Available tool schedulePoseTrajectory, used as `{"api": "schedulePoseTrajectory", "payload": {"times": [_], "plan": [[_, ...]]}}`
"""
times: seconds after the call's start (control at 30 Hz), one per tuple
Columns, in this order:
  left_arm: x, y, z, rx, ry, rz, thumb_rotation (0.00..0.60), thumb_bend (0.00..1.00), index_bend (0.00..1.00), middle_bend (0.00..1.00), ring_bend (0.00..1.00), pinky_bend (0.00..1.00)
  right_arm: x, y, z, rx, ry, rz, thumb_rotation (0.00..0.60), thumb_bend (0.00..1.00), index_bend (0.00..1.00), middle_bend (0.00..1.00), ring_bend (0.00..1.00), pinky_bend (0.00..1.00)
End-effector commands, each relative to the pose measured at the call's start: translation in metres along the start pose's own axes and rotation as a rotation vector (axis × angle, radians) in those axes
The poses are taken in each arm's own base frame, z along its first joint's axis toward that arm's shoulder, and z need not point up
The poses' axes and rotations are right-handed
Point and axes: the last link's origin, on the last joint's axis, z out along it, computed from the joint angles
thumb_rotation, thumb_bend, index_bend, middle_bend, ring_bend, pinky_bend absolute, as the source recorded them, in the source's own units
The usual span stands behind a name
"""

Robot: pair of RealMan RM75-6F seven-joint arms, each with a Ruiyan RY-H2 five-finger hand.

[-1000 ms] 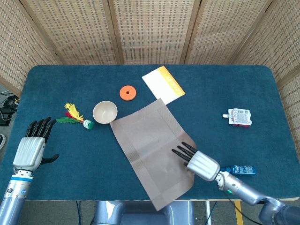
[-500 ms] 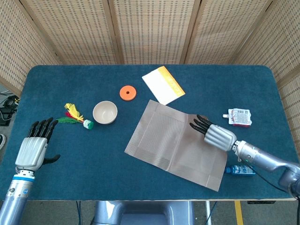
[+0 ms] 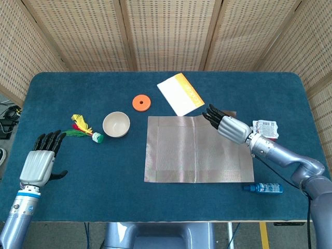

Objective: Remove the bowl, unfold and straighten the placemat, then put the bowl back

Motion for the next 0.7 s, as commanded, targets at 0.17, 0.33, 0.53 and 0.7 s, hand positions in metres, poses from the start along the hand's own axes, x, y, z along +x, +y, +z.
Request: {"api": "schedulePoseTrajectory", "payload": {"times": [0.17,0.33,0.53,0.7], "plan": [[-0.004,0.01,0.004,-0.12,0.025,-0.035,0.6,0.0,0.0,0.0,0.0,0.0,-0.003,0.014,-0.073,-0.324,0.021,0.293,0.6,0.0,0.0,0.0,0.0,0.0],[-0.009,0.019,0.012,-0.239,0.038,-0.046,0.6,0.0,0.0,0.0,0.0,0.0,0.011,-0.002,-0.117,-0.507,-0.014,0.555,0.6,0.0,0.0,0.0,0.0,0.0],[-0.016,0.05,0.034,-0.445,-0.021,-0.053,0.6,0.0,0.0,0.0,0.0,0.0,0.04,-0.029,-0.157,-0.676,-0.156,0.906,0.6,0.0,0.0,0.0,0.0,0.0],[-0.031,0.088,0.064,-0.638,-0.057,0.002,0.6,0.0,0.0,0.0,0.0,0.0,0.068,-0.052,-0.182,-0.804,-0.22,1.082,0.6,0.0,0.0,0.0,0.0,0.0]]}}
